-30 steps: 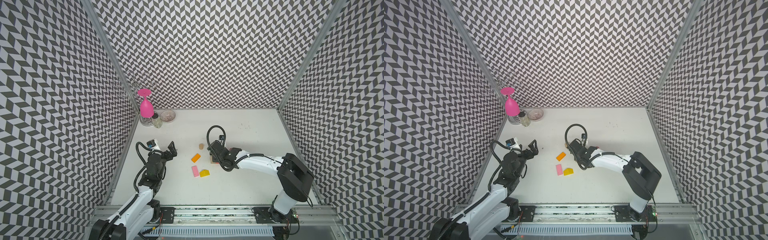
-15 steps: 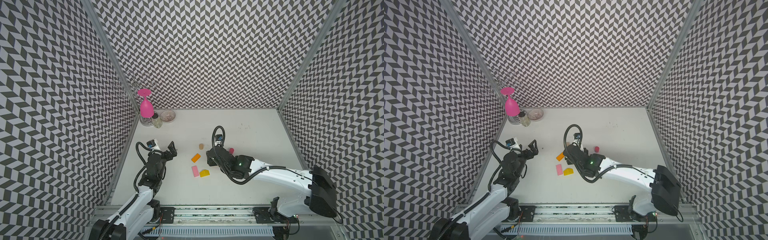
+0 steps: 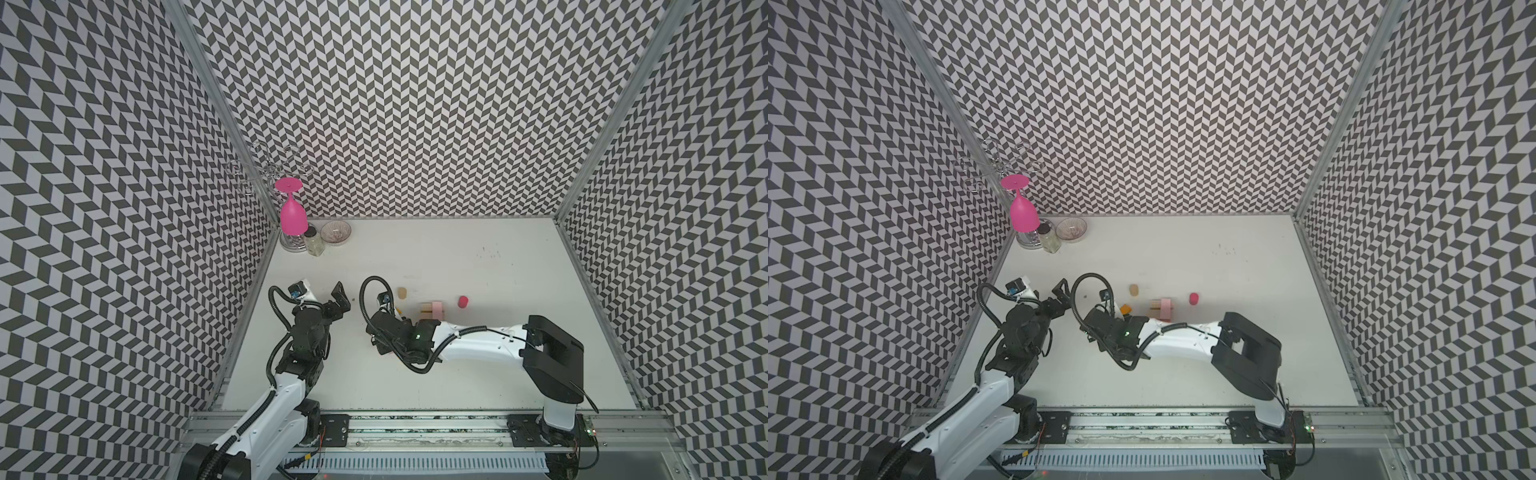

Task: Build the wood block tower
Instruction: 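Open the right gripper and move it to the second pink block, then grasp the second pink block with the right gripper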

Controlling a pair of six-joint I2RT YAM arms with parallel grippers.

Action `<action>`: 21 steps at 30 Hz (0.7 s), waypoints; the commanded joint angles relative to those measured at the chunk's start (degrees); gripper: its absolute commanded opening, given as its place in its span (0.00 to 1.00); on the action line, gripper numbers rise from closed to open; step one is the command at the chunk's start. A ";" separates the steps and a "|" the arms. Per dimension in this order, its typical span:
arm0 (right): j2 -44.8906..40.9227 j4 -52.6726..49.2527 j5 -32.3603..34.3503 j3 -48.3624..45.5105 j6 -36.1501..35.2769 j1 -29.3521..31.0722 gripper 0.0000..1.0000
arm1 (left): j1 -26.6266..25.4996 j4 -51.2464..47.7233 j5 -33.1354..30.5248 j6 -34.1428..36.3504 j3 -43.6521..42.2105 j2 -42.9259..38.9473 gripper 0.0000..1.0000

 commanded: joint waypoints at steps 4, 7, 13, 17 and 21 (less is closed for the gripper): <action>2.89 0.47 -0.10 -1.14 1.60 -0.26 0.53 | 0.22 -0.63 -1.57 -1.28 -1.14 -2.21 1.00; 2.99 -0.10 1.20 -1.23 2.08 -0.26 0.53 | 0.22 -0.63 -1.48 -1.25 -1.09 -2.13 1.00; 4.63 0.98 1.01 -1.29 2.08 -0.26 0.52 | 0.22 -0.63 -1.18 -1.32 -0.98 -1.83 1.00; 7.44 1.72 -0.13 0.17 1.85 -0.26 0.46 | 0.31 -1.42 -1.05 -1.07 -0.35 -1.26 1.00; 9.30 1.65 -0.60 1.21 1.74 -0.35 0.34 | 0.31 -1.77 -1.22 -1.10 -0.58 -1.99 1.00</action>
